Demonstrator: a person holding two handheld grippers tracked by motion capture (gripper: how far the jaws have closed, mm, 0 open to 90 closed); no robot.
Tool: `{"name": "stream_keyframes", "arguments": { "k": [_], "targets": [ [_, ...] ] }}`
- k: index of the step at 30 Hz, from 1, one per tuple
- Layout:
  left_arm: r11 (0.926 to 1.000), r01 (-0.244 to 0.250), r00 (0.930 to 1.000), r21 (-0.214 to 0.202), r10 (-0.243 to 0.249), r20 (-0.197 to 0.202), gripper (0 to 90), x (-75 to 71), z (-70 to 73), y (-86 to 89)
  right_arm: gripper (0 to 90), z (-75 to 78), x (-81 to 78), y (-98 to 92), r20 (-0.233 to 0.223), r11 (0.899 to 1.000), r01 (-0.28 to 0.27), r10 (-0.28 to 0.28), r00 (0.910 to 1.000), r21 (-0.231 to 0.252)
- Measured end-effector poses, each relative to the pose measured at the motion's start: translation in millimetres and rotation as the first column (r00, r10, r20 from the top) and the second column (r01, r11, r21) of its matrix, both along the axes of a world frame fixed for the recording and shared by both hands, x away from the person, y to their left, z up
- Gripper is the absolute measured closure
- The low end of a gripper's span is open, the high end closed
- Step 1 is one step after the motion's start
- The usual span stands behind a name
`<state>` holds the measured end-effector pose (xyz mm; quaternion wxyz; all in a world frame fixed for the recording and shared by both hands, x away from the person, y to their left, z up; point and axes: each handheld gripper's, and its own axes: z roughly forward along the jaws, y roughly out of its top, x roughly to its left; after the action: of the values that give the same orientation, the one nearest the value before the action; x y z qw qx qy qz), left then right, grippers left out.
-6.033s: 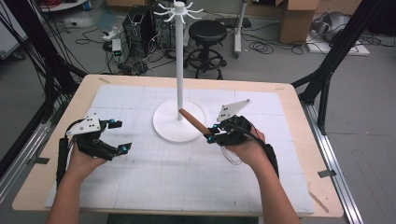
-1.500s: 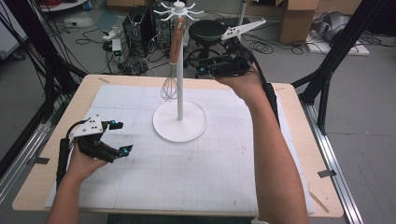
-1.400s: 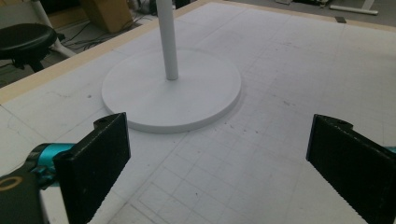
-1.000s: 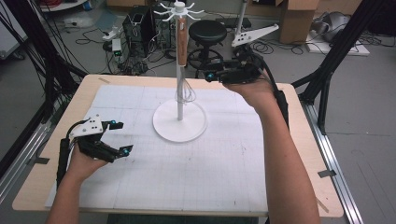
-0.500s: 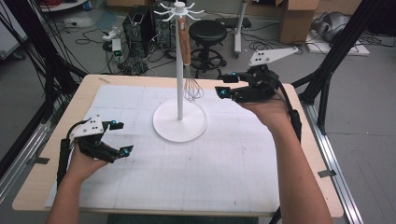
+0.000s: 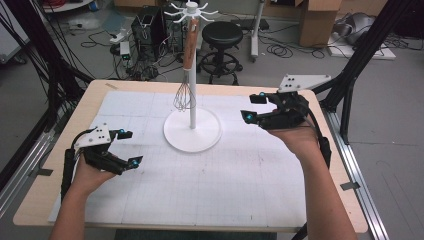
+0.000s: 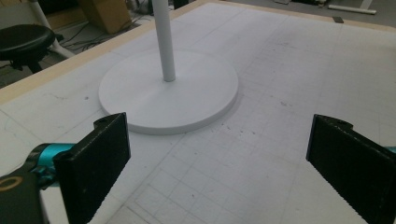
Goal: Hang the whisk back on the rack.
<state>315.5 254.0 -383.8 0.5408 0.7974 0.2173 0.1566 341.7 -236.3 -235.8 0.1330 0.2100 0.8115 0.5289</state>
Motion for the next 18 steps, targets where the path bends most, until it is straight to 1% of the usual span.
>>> {"name": "stream_keyframes", "arguments": {
  "k": [6, 7, 9, 11, 13, 15, 18],
  "targets": [
    [1.0, 0.001, 1.0, -0.003, -0.001, -0.003, 6.9, -0.2, 0.0, 0.1, 33.7, -23.4, -9.4, -12.1, -0.016, 1.0, 0.018, -0.018, 0.9997, -0.007],
    [1.0, 0.002, 1.0, -0.004, -0.002, -0.004, 6.9, -0.3, 0.0, 0.2, 33.4, -29.1, -10.5, -14.8, -0.017, 1.0, 0.028, -0.028, 0.9995, -0.002],
    [1.0, 0.001, 1.0, -0.005, -0.001, -0.004, 6.9, -0.4, 0.0, 0.1, 32.2, -40.9, -12.0, -21.2, -0.042, 0.999, 0.039, -0.039, 0.9984, 0.008],
    [1.0, 0.0, 1.0, -0.005, 0.0, -0.005, 6.9, -0.3, 0.0, 0.1, 31.6, -51.9, -14.2, -27.2, -0.052, 0.998, 0.057, -0.056, 0.997, 0.019],
    [1.0, 0.003, 1.0, -0.005, -0.003, -0.006, 6.9, -0.2, -0.1, -0.2, 31.5, -60.8, -16.0, -32.0, -0.06, 0.997, 0.062, -0.06, 0.9964, 0.033],
    [1.0, 0.003, 1.0, -0.001, -0.003, -0.004, 6.9, 0.0, -0.4, -0.5, 31.2, -70.2, -17.6, -36.3, -0.077, 0.996, 0.074, -0.071, 0.9945, 0.045],
    [1.0, 0.004, 1.0, 0.0, -0.004, -0.007, 6.9, -0.1, -0.5, -0.6, 30.8, -77.4, -20.4, -39.0, -0.08, 0.995, 0.086, -0.081, 0.9935, 0.055]
  ]
}}
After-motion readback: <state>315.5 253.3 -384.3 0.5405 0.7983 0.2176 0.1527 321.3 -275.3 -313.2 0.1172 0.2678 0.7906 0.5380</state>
